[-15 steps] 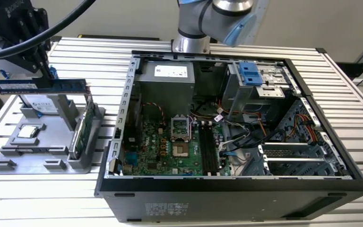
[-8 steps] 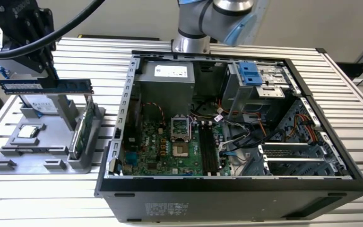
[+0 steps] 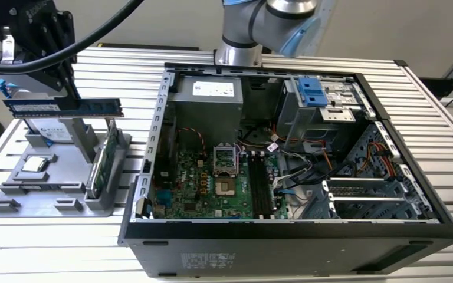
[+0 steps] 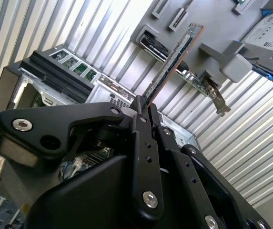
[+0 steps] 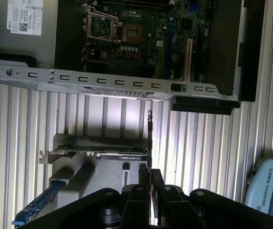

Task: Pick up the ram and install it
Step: 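Pick up the ram and move it above insertion slot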

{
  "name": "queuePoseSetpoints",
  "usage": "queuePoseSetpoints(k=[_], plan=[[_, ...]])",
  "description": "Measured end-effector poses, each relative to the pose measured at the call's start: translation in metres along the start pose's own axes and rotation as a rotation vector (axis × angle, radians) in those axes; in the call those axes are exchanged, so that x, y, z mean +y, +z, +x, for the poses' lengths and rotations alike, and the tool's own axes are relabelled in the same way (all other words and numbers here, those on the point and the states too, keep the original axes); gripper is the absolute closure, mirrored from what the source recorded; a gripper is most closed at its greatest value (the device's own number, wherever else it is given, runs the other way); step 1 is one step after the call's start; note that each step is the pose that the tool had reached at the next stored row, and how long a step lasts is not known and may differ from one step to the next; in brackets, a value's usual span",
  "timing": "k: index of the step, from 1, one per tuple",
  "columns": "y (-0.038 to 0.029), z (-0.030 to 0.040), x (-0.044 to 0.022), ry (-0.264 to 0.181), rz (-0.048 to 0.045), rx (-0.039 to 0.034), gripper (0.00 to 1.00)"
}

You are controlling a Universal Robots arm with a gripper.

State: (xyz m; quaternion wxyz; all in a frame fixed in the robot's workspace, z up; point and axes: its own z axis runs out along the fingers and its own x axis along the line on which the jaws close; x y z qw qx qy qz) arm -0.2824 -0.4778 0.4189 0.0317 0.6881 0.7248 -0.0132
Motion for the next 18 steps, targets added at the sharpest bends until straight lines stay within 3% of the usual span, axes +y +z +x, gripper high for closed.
queuePoseSetpoints(k=[18], plan=[[0.0006,-0.0009,0.0185,0.0,-0.0001,0.0001,1.0]])
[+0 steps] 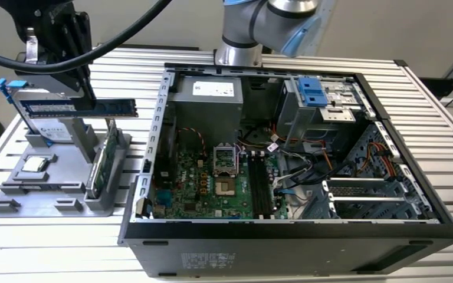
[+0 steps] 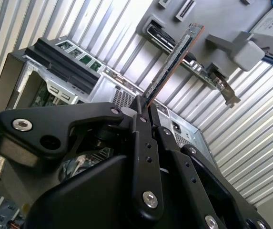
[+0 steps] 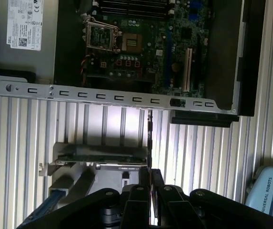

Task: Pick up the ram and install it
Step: 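Pick up the ram and move it above insertion slot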

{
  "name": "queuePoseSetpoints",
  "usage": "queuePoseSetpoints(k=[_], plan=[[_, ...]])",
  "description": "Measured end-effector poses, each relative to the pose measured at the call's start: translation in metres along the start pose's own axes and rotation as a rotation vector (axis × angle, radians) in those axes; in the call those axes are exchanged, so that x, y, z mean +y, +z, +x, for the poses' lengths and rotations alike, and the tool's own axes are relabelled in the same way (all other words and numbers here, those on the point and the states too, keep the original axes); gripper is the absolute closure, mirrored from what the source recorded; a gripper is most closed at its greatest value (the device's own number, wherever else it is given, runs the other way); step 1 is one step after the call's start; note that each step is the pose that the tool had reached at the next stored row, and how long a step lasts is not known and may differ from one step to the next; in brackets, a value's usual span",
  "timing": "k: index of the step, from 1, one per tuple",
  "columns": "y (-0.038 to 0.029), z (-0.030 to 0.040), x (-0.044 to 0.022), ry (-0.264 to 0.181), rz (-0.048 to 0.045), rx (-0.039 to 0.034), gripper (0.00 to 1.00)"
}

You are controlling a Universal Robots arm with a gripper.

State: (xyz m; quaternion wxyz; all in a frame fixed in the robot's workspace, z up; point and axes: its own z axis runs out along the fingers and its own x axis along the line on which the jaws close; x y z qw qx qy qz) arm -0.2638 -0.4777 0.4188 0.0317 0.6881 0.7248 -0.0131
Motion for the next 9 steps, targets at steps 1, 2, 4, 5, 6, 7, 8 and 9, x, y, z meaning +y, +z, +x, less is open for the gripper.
queuePoseSetpoints(k=[1,2,4,5,6,7,8,9], plan=[[-0.0001,-0.0001,0.001,0.0,0.0002,-0.0001,1.0],[0.0,-0.0001,0.002,0.0,0.0001,0.0,1.0],[0.0,-0.0002,0.004,0.0,0.0001,-0.0001,1.0],[0.0001,-0.0003,0.005,0.0,0.0,0.0,1.0],[0.0001,-0.0003,0.006,0.0,0.0001,0.0,1.0],[0.0002,-0.0003,0.0069,0.0,0.0,0.0,1.0],[0.0002,-0.0004,0.0078,0.0,0.0001,0.0,1.0],[0.0002,-0.0005,0.0088,0.0,0.0001,-0.0001,1.0]])
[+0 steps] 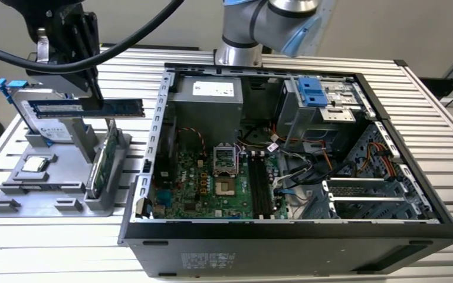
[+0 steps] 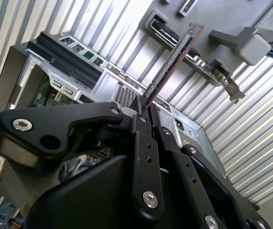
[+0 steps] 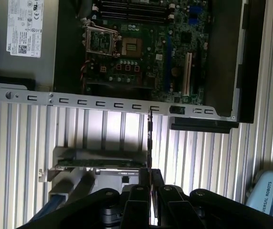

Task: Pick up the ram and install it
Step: 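Pick up the ram and move it above insertion slot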

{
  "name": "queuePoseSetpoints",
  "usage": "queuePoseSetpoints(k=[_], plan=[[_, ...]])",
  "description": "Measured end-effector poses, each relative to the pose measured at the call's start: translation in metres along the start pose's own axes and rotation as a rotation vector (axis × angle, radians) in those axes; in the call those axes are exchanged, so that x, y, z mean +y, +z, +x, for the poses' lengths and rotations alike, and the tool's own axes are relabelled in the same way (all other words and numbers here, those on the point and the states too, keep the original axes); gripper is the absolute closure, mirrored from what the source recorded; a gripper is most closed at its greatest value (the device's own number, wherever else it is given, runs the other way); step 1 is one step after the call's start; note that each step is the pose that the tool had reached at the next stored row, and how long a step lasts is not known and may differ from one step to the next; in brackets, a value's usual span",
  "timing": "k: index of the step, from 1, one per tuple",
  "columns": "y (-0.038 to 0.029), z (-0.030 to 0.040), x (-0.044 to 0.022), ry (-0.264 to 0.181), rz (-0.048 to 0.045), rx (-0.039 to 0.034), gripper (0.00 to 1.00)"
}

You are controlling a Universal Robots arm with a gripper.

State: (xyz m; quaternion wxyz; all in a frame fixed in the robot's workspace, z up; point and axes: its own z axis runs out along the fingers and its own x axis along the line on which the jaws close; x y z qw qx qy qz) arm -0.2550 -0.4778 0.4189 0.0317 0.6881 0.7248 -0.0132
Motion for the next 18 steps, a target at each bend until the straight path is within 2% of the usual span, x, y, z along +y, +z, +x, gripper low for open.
queuePoseSetpoints(k=[18], plan=[[0.0005,-0.0008,0.0157,0.0,-0.0001,0.0001,1.0]])
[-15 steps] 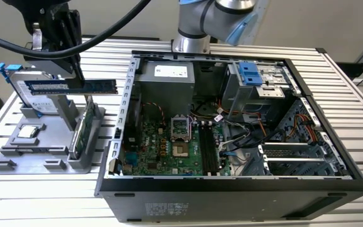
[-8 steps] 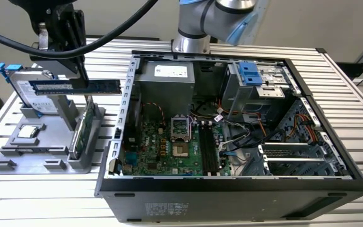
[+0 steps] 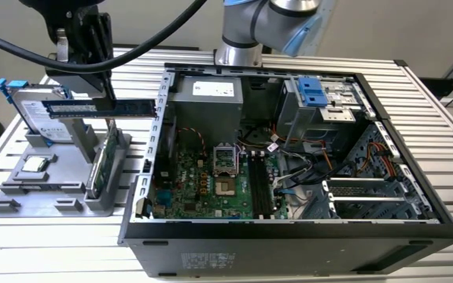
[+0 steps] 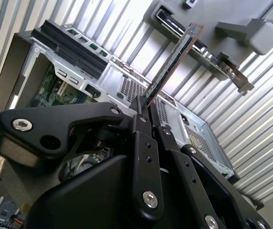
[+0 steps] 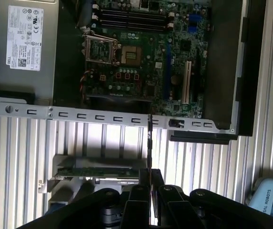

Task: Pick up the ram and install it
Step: 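Pick up the ram and move it above insertion slot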

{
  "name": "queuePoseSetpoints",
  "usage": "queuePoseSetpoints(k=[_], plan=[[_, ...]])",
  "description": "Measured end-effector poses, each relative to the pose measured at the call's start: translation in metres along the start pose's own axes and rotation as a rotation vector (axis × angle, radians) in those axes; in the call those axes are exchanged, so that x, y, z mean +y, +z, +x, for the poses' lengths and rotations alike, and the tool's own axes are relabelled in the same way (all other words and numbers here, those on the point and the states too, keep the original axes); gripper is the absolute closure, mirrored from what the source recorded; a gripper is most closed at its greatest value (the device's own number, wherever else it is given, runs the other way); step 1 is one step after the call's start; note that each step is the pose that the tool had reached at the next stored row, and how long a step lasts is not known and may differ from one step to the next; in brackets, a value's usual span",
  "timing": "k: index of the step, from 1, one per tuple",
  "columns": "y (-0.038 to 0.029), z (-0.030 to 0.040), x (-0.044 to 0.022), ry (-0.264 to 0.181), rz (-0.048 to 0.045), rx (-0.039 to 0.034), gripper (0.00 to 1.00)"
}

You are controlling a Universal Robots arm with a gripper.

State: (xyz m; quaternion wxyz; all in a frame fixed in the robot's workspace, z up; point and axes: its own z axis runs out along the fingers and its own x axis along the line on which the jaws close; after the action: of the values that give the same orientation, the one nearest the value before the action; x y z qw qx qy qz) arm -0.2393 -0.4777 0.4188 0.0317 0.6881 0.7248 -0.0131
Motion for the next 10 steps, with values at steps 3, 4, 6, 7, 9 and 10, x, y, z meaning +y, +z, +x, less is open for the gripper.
queuePoseSetpoints(k=[3,4,6,7,9,10], plan=[[0.0,-0.0001,0.0023,0.0,0.0001,0.0,1.0],[0.0001,-0.0002,0.0032,0.0,0.0001,0.0,1.0],[0.0001,-0.0003,0.0048,0.0,0.0001,-0.0001,1.0],[0.0001,-0.0003,0.0055,0.0,0.0001,-0.0001,1.0],[0.0002,-0.0004,0.007,0.0,0.0,-0.0001,1.0],[0.0002,-0.0004,0.0077,0.0,0.0,0.0,1.0]])
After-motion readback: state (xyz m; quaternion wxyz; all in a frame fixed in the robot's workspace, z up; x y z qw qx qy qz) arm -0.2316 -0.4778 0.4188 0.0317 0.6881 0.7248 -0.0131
